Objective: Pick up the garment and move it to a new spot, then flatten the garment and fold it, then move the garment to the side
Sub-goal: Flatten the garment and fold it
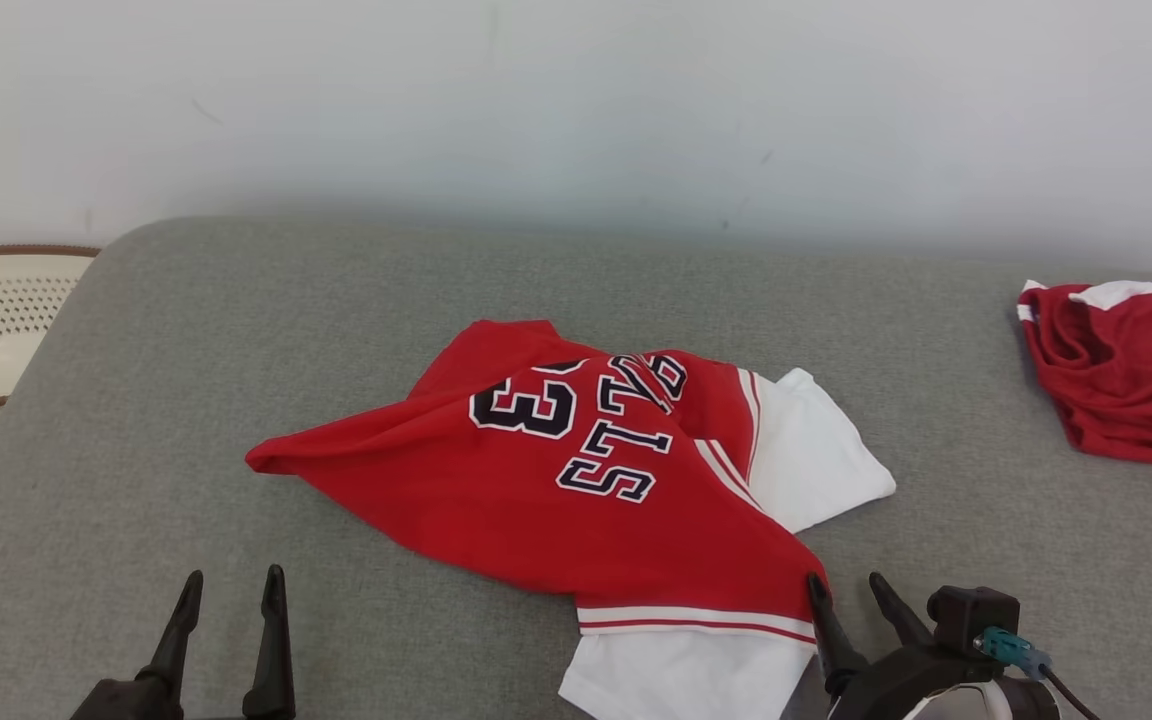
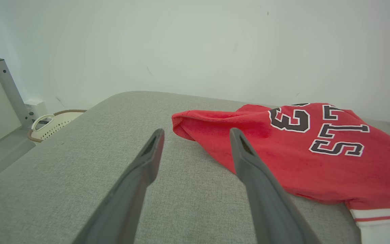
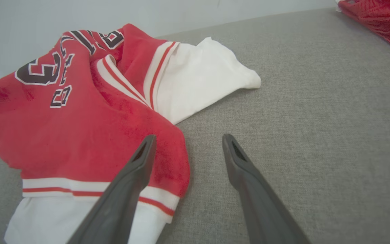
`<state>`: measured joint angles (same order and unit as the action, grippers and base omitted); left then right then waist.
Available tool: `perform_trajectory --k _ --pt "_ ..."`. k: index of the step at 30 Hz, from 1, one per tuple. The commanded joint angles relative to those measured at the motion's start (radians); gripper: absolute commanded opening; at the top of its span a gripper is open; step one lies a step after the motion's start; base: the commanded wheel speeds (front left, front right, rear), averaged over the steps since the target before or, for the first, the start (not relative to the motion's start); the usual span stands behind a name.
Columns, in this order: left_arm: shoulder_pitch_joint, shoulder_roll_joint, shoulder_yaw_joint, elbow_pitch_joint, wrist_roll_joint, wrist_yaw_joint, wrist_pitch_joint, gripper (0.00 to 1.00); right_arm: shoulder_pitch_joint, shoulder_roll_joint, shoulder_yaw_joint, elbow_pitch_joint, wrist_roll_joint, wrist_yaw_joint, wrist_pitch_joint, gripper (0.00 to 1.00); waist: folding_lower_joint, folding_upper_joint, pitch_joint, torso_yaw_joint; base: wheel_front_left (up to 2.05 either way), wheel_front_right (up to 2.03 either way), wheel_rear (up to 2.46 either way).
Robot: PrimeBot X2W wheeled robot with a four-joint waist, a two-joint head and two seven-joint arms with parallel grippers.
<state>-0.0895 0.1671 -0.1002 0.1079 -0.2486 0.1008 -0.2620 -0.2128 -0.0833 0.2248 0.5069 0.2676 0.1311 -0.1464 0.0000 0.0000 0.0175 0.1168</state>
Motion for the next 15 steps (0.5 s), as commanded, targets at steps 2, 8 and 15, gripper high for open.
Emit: perform_trajectory --k 2,8,15 --pt "-0.009 -0.009 0.006 0.008 0.016 -0.013 -0.004 1.00 -0.024 -0.008 0.012 0.048 0.017 -0.001 0.001 1.00 0.0000 0.0000 0.008 0.020 0.00 0.00 0.00" --pt "-0.024 -0.028 0.018 0.020 0.031 -0.037 -0.004 1.00 -0.066 -0.007 0.053 0.156 0.057 -0.001 0.000 1.00 0.0000 0.0000 0.020 0.043 0.00 0.00 0.00" --pt "-0.027 -0.044 0.040 0.033 0.043 -0.058 -0.004 1.00 -0.112 -0.010 0.108 0.228 0.093 -0.001 -0.044 0.00 0.0000 0.0000 0.025 0.049 0.00 0.00 0.00"
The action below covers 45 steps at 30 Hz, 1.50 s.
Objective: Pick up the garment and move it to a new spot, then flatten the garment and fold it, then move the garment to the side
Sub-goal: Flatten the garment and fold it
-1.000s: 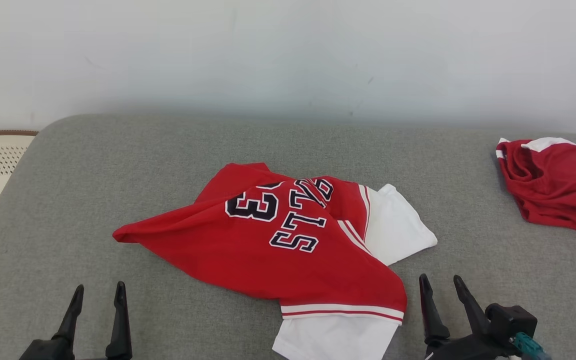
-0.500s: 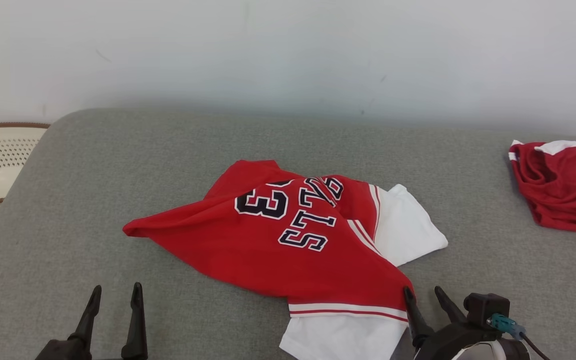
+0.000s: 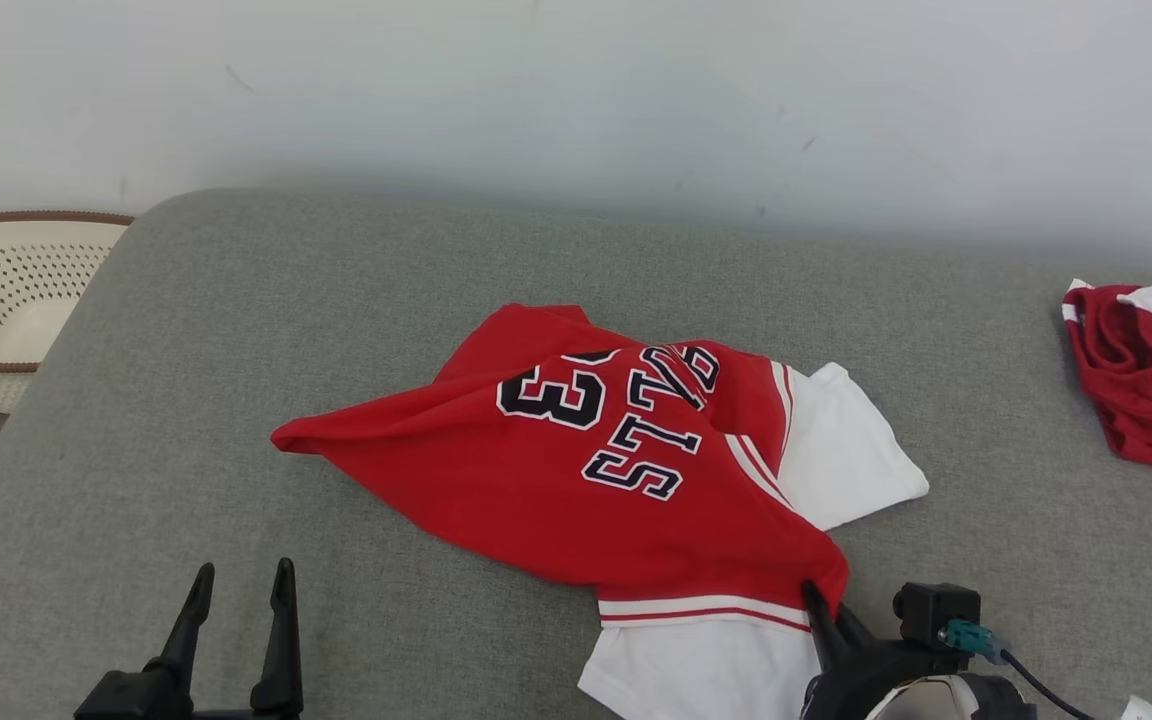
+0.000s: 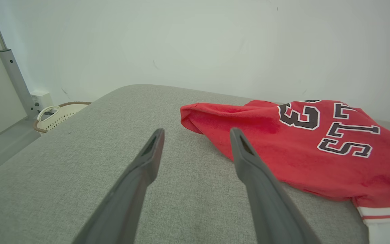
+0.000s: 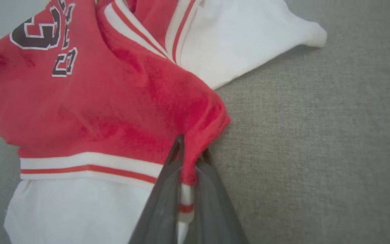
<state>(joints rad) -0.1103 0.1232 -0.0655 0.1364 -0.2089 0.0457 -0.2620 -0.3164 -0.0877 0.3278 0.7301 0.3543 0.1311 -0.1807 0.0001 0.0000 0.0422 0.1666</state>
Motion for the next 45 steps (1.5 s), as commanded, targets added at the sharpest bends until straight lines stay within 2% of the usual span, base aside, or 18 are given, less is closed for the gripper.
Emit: perform_trajectory --k 1,11,17,19,32,33,34,45 --pt "-0.004 -0.002 0.010 0.006 0.006 -0.006 -0.004 1.00 -0.019 -0.012 0.009 0.009 0.009 -0.001 -0.019 0.00 -0.0001 0.0000 0.001 -0.003 0.00 0.00 0.00" --pt "0.009 -0.025 0.041 0.012 0.023 -0.026 -0.004 1.00 -0.097 -0.096 -0.054 -0.044 -0.028 -0.001 -0.076 0.00 -0.0001 0.0000 -0.001 -0.028 0.00 0.00 0.00" --pt "0.018 -0.035 0.051 0.013 0.031 -0.033 -0.004 1.00 -0.046 -0.133 -0.102 -0.114 -0.048 -0.001 -0.070 0.00 -0.0001 0.0000 -0.003 -0.033 0.00 0.00 0.00" --pt "0.021 -0.041 0.059 0.011 0.034 -0.037 -0.004 1.00 -0.005 -0.147 -0.133 -0.173 -0.061 -0.001 -0.052 0.00 -0.0001 0.0000 0.000 -0.037 0.00 0.00 0.00" --pt "0.008 -0.057 0.077 0.021 0.052 -0.056 -0.004 1.00 0.141 -0.127 -0.244 -0.380 -0.107 -0.001 0.088 0.00 -0.0001 0.0000 0.013 -0.051 0.00 0.00 0.00" --pt "0.008 -0.058 0.078 0.022 0.053 -0.059 -0.004 1.00 0.146 -0.123 -0.245 -0.386 -0.109 -0.001 0.093 0.35 -0.0001 0.0000 0.012 -0.052 0.00 0.00 0.00" --pt "0.007 -0.059 0.079 0.023 0.051 -0.061 -0.004 1.00 0.151 -0.118 -0.246 -0.389 -0.108 -0.001 0.099 1.00 -0.0001 0.0000 0.011 -0.052 0.00 0.00 0.00" --pt "0.030 -0.065 0.100 0.026 0.056 -0.070 -0.004 1.00 0.182 -0.088 -0.269 -0.431 -0.147 -0.001 0.034 1.00 -0.0001 0.0000 -0.009 -0.068 0.00 0.00 0.00"
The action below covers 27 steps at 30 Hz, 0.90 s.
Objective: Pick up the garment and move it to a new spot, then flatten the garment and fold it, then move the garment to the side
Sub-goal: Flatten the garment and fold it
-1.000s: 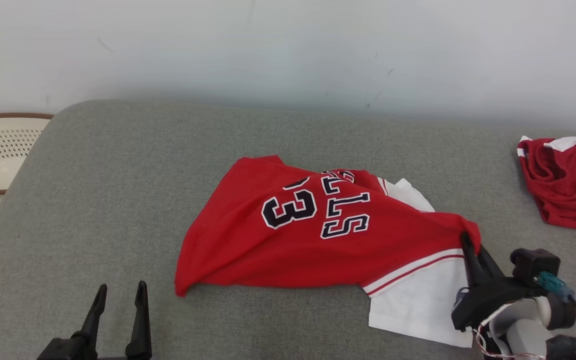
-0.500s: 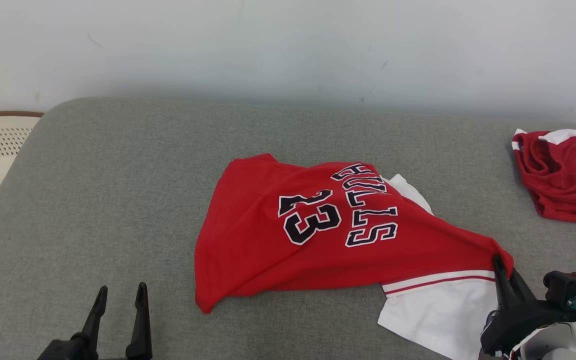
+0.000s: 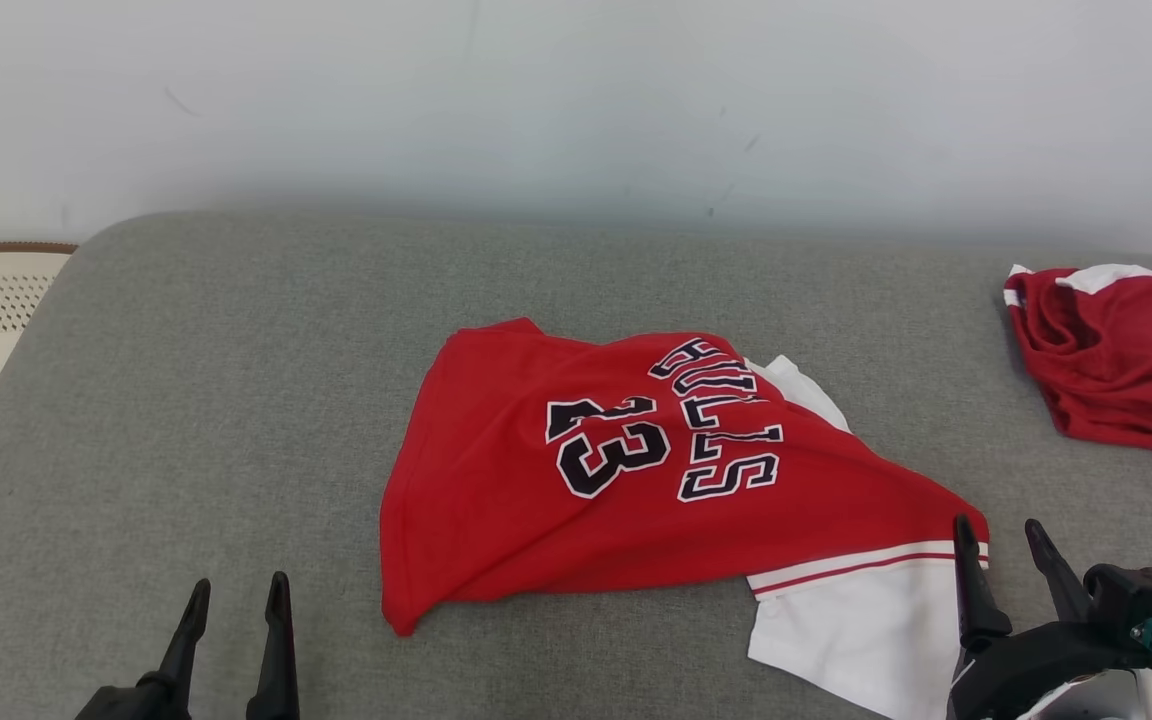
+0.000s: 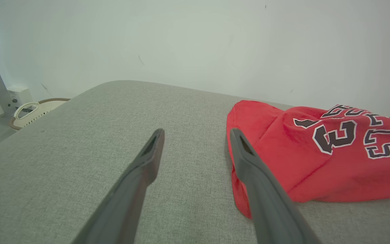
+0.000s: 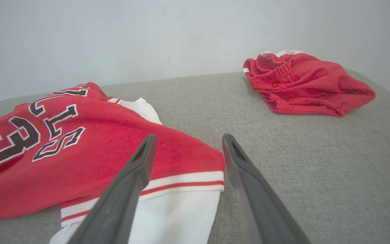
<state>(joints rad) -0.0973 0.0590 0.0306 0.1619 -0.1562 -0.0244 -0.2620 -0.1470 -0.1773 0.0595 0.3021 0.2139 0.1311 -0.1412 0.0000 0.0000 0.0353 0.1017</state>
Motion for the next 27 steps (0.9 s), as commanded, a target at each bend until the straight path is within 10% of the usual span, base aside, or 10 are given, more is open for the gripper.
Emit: perform_trajectory --k 1,27 --pt "0.019 -0.001 0.005 -0.001 0.005 -0.001 -0.004 1.00 0.014 0.005 0.000 -0.009 -0.011 -0.001 -0.013 1.00 0.0000 0.0000 -0.003 -0.005 0.00 0.00 0.00" --pt "-0.047 -0.006 -0.113 0.194 -0.006 -0.059 -0.004 1.00 0.010 0.061 0.081 -0.044 -0.018 -0.001 -0.074 1.00 0.0000 0.0000 0.024 -0.086 0.00 0.00 0.00"
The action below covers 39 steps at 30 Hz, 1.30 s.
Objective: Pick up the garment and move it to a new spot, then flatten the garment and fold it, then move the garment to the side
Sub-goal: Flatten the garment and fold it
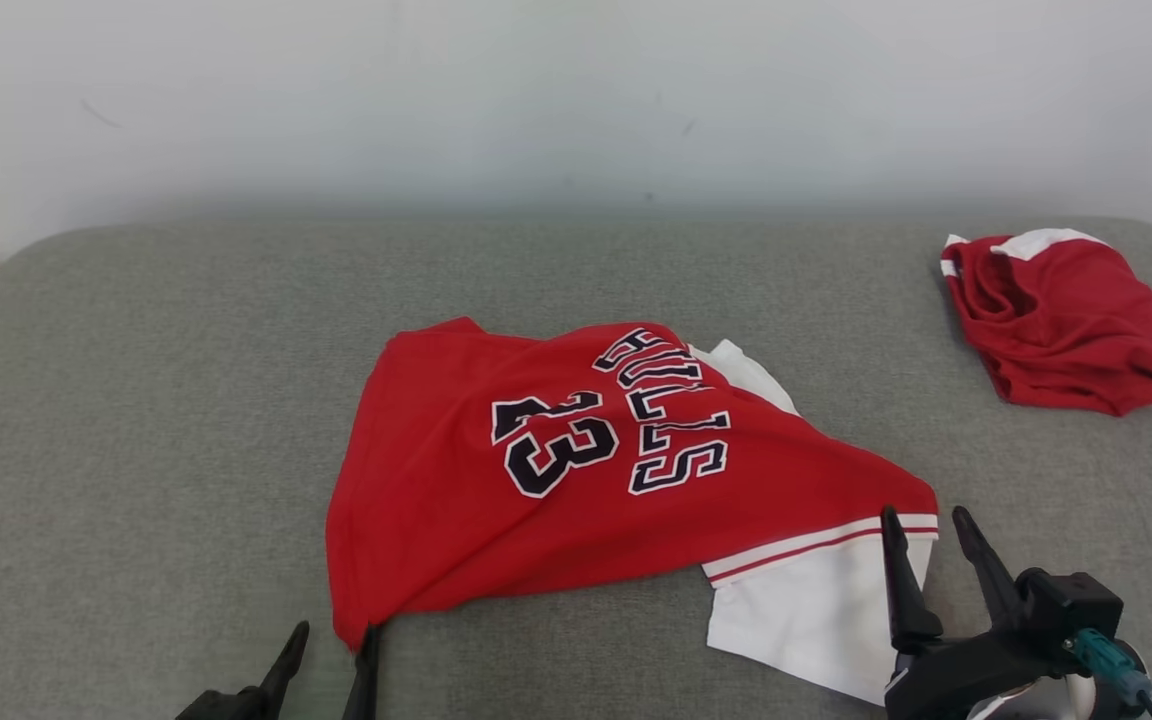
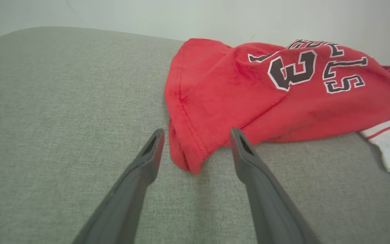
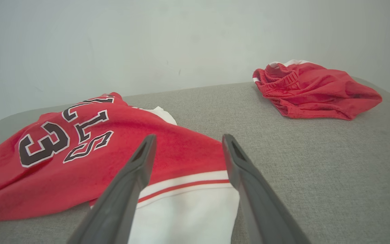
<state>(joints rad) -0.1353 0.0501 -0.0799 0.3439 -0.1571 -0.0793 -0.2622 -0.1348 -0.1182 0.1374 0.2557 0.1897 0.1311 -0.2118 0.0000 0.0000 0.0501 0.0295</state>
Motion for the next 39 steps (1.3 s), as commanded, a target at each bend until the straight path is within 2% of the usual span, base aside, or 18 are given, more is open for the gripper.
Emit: perform_trajectory --k 1,12,13,14,15,16,20,30,35,39 --pt "-0.014 0.002 -0.008 0.029 -0.007 -0.006 -0.004 1.00 -0.005 0.003 0.009 0.004 0.008 -0.001 -0.005 1.00 0.0000 0.0000 0.012 -0.021 0.00 0.00 0.00" --pt "-0.070 0.002 -0.009 0.163 -0.018 -0.002 -0.003 1.00 -0.027 0.004 0.035 0.018 0.015 -0.001 -0.016 1.00 0.0000 0.0000 0.033 -0.080 0.00 0.00 0.00" --pt "-0.073 0.002 -0.006 0.172 -0.014 0.001 -0.003 0.72 -0.028 0.003 0.034 0.019 0.015 -0.001 -0.017 1.00 0.0000 0.0000 0.033 -0.082 0.00 0.00 0.00" --pt "-0.077 0.003 0.000 0.176 -0.009 0.003 -0.003 0.26 -0.028 0.003 0.033 0.020 0.015 -0.001 -0.019 1.00 0.0000 0.0000 0.034 -0.083 0.00 0.00 0.00" --pt "-0.082 0.004 0.007 0.178 -0.007 0.005 -0.003 0.04 -0.027 0.002 0.032 0.021 0.014 -0.001 -0.020 1.00 0.0000 0.0000 0.034 -0.083 0.00 0.00 0.00" --pt "-0.081 0.007 0.012 0.187 -0.003 0.007 -0.003 0.00 -0.027 0.003 0.030 0.021 0.013 -0.001 -0.020 1.00 0.0000 0.0000 0.034 -0.082 0.00 0.00 0.00" --pt "-0.086 0.018 0.025 0.201 0.004 0.006 -0.003 0.00 -0.022 0.008 0.026 0.024 0.005 -0.001 -0.021 1.00 0.0000 0.0000 0.032 -0.076 0.00 0.00 0.00" --pt "-0.068 0.066 0.042 0.098 0.050 0.006 -0.004 0.00 -0.001 0.012 0.021 0.034 0.008 -0.001 -0.021 1.00 0.0000 0.0000 0.010 -0.032 0.00 0.00 0.00" --pt "-0.045 0.098 0.013 0.070 0.061 -0.014 0.000 0.00 -0.001 0.011 0.026 0.043 0.015 -0.001 -0.014 1.00 0.0000 0.0000 -0.002 -0.011 0.00 0.00 0.00" --pt "-0.022 0.115 -0.012 0.099 0.039 -0.031 0.020 0.00 -0.002 0.006 0.037 0.052 0.022 -0.001 -0.011 1.00 0.0000 0.0000 -0.011 -0.004 0.00 0.00 0.00"
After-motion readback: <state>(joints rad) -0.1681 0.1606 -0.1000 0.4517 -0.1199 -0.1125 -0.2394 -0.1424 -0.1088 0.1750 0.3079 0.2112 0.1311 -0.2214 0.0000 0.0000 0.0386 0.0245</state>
